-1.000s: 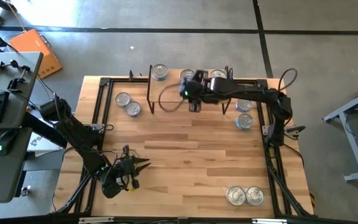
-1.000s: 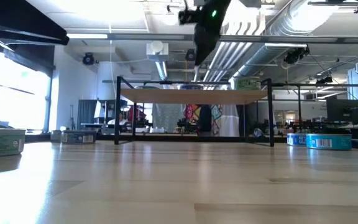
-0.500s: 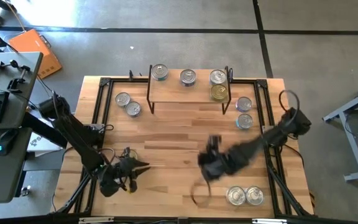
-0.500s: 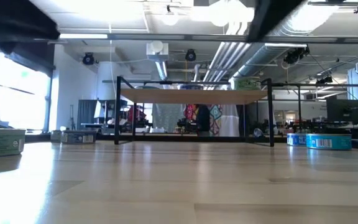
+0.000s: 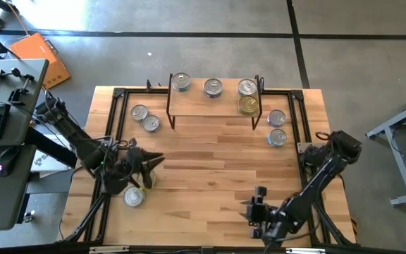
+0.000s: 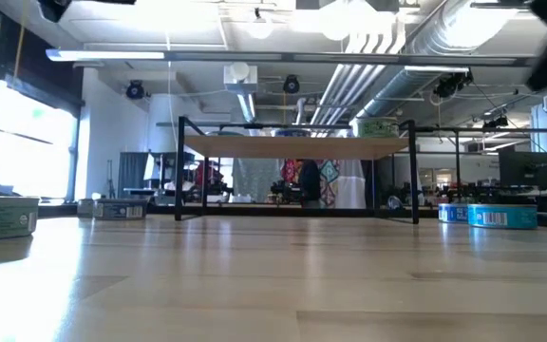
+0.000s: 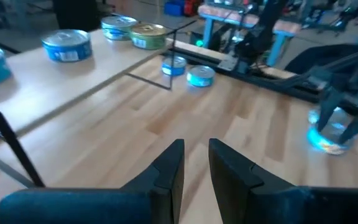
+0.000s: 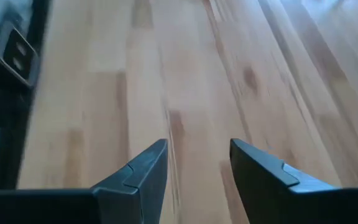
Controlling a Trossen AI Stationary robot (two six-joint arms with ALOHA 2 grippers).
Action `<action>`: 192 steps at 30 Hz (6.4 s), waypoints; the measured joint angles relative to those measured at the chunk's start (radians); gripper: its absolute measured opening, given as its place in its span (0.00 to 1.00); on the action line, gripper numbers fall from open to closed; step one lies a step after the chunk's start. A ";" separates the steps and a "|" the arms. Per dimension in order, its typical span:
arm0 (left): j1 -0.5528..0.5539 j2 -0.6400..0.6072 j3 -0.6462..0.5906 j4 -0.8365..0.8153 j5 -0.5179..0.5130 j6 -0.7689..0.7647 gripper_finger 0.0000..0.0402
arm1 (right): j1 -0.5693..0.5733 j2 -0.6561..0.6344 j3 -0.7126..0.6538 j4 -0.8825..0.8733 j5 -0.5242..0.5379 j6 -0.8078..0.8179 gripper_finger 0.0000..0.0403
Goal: Stack canned seafood by type on shelf
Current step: Put the yellow blue tuna can aligned with the other yellow blue tuna can on the shelf, then adjust the blue tuna can on the shelf
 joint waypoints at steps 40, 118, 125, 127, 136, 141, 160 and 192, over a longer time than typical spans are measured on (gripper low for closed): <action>0.040 0.310 -0.043 0.352 0.116 0.236 0.16 | -1.054 -0.314 -0.475 -0.433 -0.292 -0.232 0.00; 0.350 0.998 0.333 0.670 0.978 1.034 0.00 | -0.014 -0.027 -0.235 0.440 0.246 0.101 0.00; 0.285 0.907 0.332 0.574 0.853 1.028 0.00 | -0.014 -0.027 -0.247 0.434 0.272 0.104 0.00; 0.266 0.888 0.332 0.544 0.801 1.010 0.00 | -0.014 -0.027 -0.247 0.434 0.276 0.106 0.00; 0.186 0.830 0.332 0.458 0.578 0.967 0.00 | -0.022 -0.027 -0.247 0.435 0.352 0.109 0.00; 0.157 0.764 0.333 0.388 0.437 0.940 0.00 | -0.036 -0.027 -0.247 0.435 0.352 0.109 0.00; 0.660 0.418 0.335 0.063 0.312 0.921 0.00 | -0.066 -0.026 -0.247 0.439 0.350 0.107 0.00; 1.028 0.446 0.475 0.174 0.825 0.963 0.30 | -0.088 -0.026 -0.247 0.441 0.370 0.102 0.00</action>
